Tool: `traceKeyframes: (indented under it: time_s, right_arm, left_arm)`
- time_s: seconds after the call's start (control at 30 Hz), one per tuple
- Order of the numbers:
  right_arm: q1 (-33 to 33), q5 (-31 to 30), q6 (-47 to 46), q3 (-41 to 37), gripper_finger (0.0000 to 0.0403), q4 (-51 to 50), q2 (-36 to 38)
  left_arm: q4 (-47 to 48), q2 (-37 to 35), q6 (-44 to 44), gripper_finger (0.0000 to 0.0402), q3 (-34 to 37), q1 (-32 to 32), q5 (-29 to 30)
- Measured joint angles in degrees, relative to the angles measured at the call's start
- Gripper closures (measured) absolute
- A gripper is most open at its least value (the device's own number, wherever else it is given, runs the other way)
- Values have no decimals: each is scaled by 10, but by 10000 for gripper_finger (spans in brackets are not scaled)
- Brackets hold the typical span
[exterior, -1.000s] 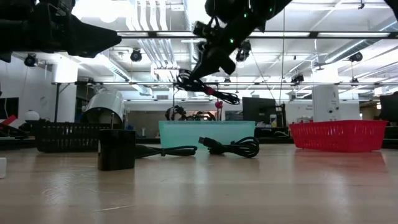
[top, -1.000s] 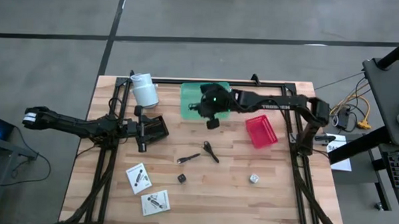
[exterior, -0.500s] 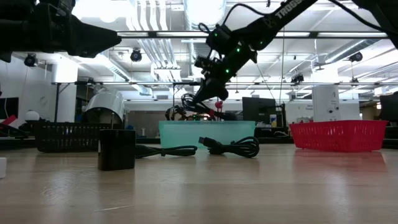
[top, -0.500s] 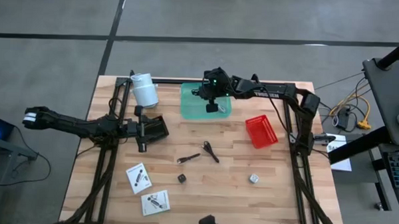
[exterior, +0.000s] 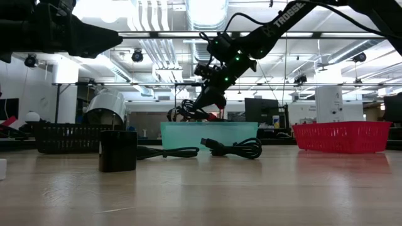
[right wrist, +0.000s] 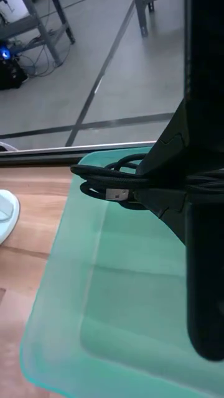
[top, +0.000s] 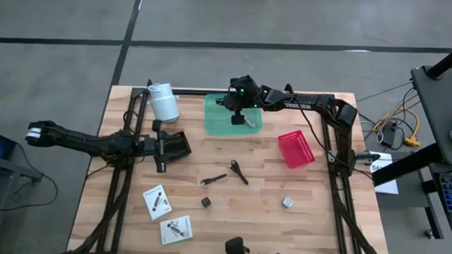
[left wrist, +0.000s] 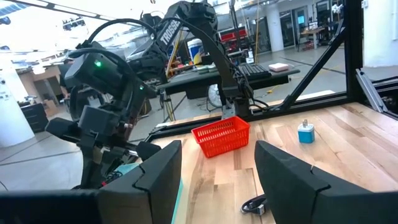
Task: Pick and place items into bin
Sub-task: Put the top black charger cable into the blue bin, then put the right black charger cable into the blue bin
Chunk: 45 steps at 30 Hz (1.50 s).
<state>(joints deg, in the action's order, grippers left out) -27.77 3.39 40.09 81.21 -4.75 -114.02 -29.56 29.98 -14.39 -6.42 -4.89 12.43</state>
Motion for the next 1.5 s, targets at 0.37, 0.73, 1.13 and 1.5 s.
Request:
traceKeyframes:
  time_s: [0.37,0.73,1.13,1.5]
  right_arm:
    - [0,-6,-20,0,358,2,-1]
    - [1,-6,-30,0,312,1,7]
    - [72,-4,-189,1,296,-96,94]
    - [215,-3,-329,0,239,-313,108]
  left_arm:
    - [0,0,0,214,0,0,0]
    - [0,0,0,214,0,0,0]
    - [0,1,0,214,0,0,0]
    - [0,0,0,214,0,0,0]
